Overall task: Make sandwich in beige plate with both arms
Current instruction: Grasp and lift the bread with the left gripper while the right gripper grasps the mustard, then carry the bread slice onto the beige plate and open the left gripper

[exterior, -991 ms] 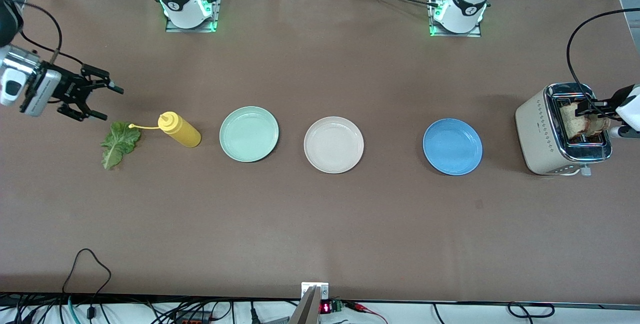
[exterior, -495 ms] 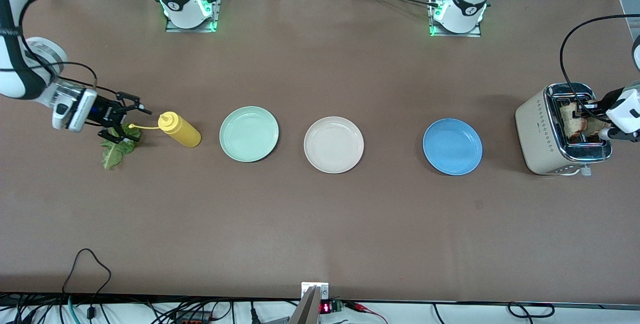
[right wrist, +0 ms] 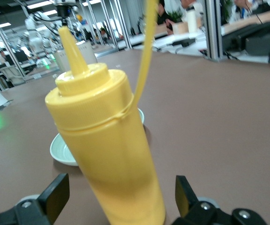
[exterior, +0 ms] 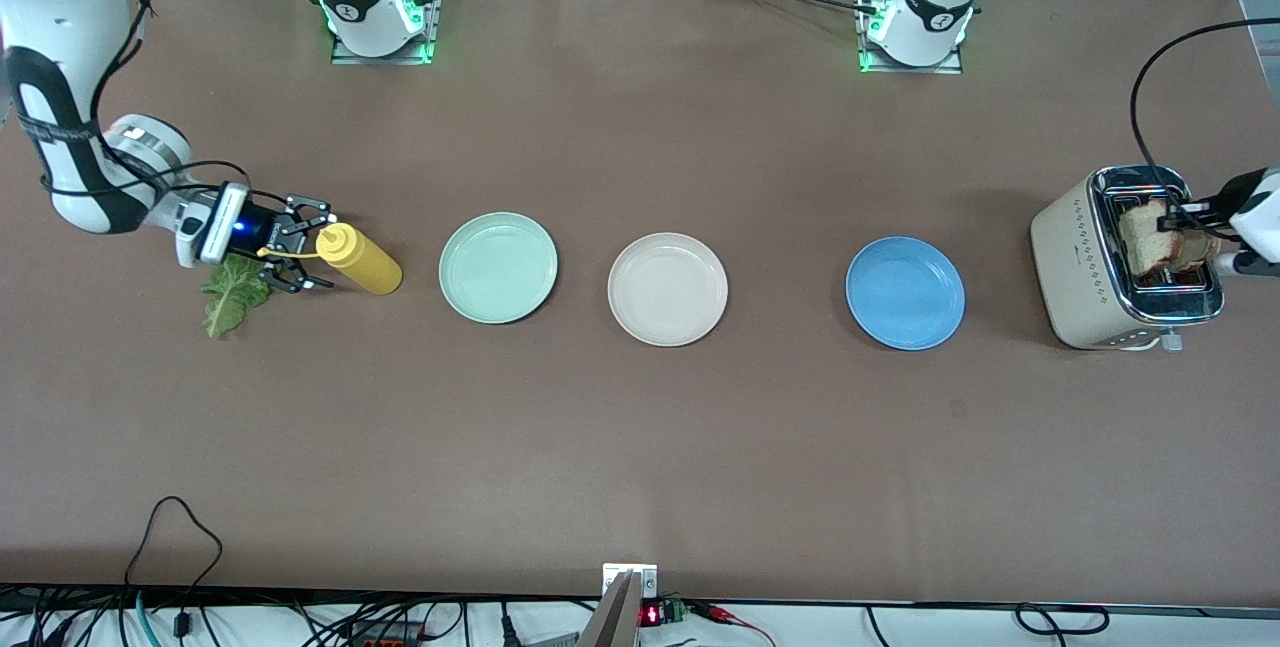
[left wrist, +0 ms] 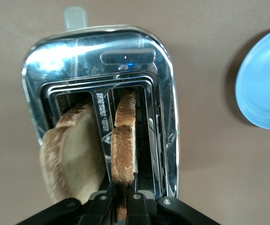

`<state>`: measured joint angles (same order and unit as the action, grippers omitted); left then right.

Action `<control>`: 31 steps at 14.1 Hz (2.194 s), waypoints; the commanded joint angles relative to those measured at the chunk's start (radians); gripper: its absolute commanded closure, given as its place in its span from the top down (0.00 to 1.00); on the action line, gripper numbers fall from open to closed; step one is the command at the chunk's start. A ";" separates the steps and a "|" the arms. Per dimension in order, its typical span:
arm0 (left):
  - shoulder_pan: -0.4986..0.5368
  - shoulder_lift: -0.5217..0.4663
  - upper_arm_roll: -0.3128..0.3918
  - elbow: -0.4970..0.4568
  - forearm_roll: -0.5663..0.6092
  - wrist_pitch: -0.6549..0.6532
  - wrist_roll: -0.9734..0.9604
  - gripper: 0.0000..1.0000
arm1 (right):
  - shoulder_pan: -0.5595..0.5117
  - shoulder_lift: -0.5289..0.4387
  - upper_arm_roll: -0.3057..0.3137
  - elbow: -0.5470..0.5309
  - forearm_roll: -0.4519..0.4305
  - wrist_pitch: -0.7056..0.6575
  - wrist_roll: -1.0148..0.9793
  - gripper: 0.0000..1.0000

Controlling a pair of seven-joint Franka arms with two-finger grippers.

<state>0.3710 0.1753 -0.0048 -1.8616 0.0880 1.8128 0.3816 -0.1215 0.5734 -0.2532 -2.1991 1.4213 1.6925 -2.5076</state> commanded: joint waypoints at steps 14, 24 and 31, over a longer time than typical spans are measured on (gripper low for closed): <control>-0.064 0.052 -0.328 0.314 -0.126 -0.486 -0.001 0.00 | 0.092 0.074 0.014 0.053 0.107 -0.074 -0.068 0.55; -0.269 0.320 -0.340 0.305 -0.712 -0.220 -0.113 0.00 | 0.137 -0.007 0.000 0.211 -0.046 -0.025 0.192 0.27; -0.411 0.472 -0.340 0.260 -0.959 0.127 0.080 0.00 | 0.241 -0.164 0.000 0.386 -0.404 0.151 0.626 0.27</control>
<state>-0.0240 0.6120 -0.3483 -1.5929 -0.8197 1.8849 0.3718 0.0753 0.4494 -0.2407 -1.8432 1.0997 1.8184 -1.9944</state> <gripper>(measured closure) 0.934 0.493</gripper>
